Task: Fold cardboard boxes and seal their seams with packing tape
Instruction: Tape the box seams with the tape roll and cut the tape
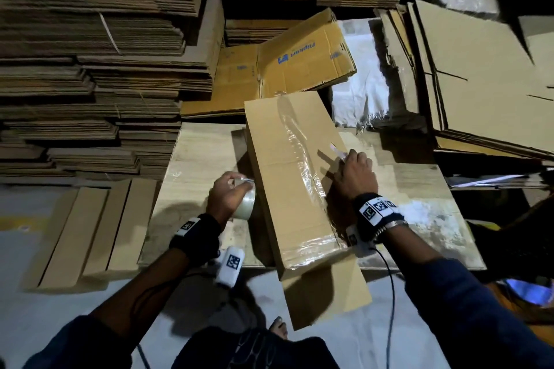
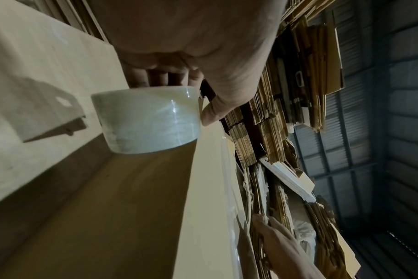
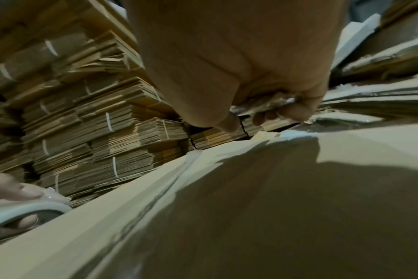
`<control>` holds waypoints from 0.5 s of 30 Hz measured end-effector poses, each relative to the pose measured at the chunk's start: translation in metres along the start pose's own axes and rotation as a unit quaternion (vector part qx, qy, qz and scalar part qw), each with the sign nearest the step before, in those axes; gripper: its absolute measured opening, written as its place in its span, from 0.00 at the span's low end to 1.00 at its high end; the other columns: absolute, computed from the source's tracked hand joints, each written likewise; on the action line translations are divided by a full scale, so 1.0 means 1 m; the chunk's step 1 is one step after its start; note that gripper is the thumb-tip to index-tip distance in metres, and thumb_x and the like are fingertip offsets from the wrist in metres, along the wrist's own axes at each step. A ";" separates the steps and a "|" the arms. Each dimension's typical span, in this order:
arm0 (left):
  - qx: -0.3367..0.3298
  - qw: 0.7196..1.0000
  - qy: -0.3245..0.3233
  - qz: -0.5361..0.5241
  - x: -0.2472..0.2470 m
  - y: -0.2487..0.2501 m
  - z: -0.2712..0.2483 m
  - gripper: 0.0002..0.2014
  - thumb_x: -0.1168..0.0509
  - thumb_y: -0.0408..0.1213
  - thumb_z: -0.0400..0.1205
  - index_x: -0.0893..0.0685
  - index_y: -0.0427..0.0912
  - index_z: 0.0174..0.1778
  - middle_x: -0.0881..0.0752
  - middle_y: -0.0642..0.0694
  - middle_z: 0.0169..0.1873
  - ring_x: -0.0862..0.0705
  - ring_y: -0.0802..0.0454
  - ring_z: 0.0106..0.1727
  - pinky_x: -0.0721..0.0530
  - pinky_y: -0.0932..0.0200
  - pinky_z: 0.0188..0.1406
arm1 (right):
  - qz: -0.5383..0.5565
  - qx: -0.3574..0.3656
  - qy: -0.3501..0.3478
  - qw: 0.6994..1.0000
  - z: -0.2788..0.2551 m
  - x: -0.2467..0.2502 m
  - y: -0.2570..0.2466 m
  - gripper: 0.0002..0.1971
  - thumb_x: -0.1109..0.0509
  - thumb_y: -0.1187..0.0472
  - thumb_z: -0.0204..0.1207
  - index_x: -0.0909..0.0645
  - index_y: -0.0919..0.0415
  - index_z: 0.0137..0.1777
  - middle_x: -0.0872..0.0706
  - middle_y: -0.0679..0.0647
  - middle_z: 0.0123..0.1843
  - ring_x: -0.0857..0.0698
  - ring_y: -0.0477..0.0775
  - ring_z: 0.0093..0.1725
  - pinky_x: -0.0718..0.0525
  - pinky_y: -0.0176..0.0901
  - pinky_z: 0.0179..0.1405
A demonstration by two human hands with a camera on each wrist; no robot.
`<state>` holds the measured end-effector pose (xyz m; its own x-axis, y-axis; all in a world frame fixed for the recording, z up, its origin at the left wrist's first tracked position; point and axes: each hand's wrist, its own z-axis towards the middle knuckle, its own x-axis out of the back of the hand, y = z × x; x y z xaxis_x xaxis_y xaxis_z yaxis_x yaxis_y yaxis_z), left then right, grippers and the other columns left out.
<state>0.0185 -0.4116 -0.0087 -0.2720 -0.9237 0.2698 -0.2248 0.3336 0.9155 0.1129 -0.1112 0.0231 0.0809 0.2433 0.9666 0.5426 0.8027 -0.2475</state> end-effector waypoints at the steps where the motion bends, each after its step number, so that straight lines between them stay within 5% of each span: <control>1: 0.001 1.000 0.015 0.006 0.000 0.008 0.010 0.16 0.19 0.51 0.71 0.11 0.52 0.51 0.08 0.49 0.50 0.08 0.42 0.54 0.09 0.44 0.54 | 0.020 -0.001 -0.001 1.000 0.010 -0.002 -0.005 0.23 0.36 0.55 0.86 0.32 0.71 0.73 0.26 0.69 0.68 0.25 0.74 0.69 0.22 0.66 0.63; 4: -0.008 0.999 0.043 0.026 -0.004 0.029 0.041 0.22 0.18 0.50 0.77 0.16 0.45 0.61 0.14 0.46 0.59 0.15 0.43 0.61 0.16 0.52 0.56 | 0.018 -0.019 -0.020 0.999 0.032 -0.007 -0.018 0.29 0.41 0.52 0.87 0.36 0.73 0.79 0.30 0.69 0.72 0.28 0.73 0.71 0.24 0.66 0.67; 9: -0.004 0.997 0.054 0.050 -0.012 0.049 0.088 0.32 0.16 0.58 0.71 0.20 0.49 0.65 0.19 0.48 0.62 0.18 0.43 0.66 0.16 0.44 0.68 | -0.100 -0.045 -0.032 0.993 0.053 -0.003 -0.029 0.24 0.40 0.47 0.86 0.27 0.64 0.73 0.28 0.62 0.72 0.31 0.67 0.73 0.27 0.67 0.66; 15: 0.028 0.993 0.050 0.102 -0.014 0.070 0.138 0.42 0.17 0.67 0.64 0.24 0.54 0.69 0.22 0.48 0.58 0.18 0.39 0.65 0.13 0.40 0.62 | -0.012 0.203 -0.035 0.979 0.083 -0.002 -0.069 0.28 0.43 0.52 0.91 0.36 0.62 0.87 0.35 0.62 0.88 0.34 0.62 0.86 0.36 0.64 0.84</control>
<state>-0.1227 -0.3492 0.0108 -0.2234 -0.8491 0.4787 -0.2278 0.5230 0.8213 0.0060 -0.1218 0.0327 0.0067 0.2471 0.9690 0.1666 0.9552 -0.2447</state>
